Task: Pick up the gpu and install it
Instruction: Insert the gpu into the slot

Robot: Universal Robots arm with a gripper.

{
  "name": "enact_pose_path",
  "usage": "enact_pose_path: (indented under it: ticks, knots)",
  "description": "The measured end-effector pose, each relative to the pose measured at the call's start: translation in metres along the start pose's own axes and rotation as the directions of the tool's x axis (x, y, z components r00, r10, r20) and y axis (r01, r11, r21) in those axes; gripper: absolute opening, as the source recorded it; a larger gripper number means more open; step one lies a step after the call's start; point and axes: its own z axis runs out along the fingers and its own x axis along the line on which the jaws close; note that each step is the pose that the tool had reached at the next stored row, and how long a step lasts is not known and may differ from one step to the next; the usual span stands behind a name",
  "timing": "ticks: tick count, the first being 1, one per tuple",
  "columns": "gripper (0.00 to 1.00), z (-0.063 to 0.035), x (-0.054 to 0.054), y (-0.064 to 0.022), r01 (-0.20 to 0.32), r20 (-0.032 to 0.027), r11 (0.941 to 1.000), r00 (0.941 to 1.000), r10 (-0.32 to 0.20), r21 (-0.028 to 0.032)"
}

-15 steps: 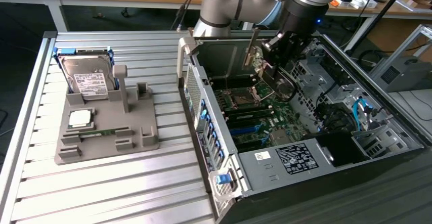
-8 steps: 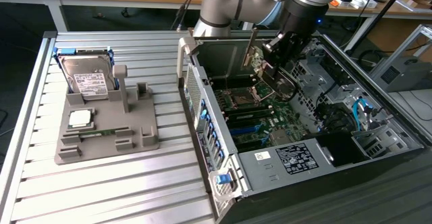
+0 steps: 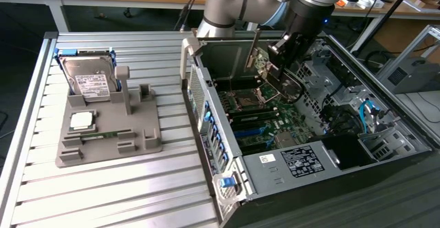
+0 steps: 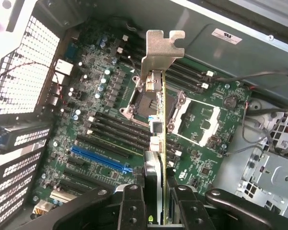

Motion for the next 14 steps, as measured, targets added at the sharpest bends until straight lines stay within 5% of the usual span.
enact_pose_path:
  ticks: [14]
  knots:
    - [0.27, 0.0003, 0.0000, 0.0000, 0.103, -0.0001, 0.9947, 0.9947, -0.103, -0.0029]
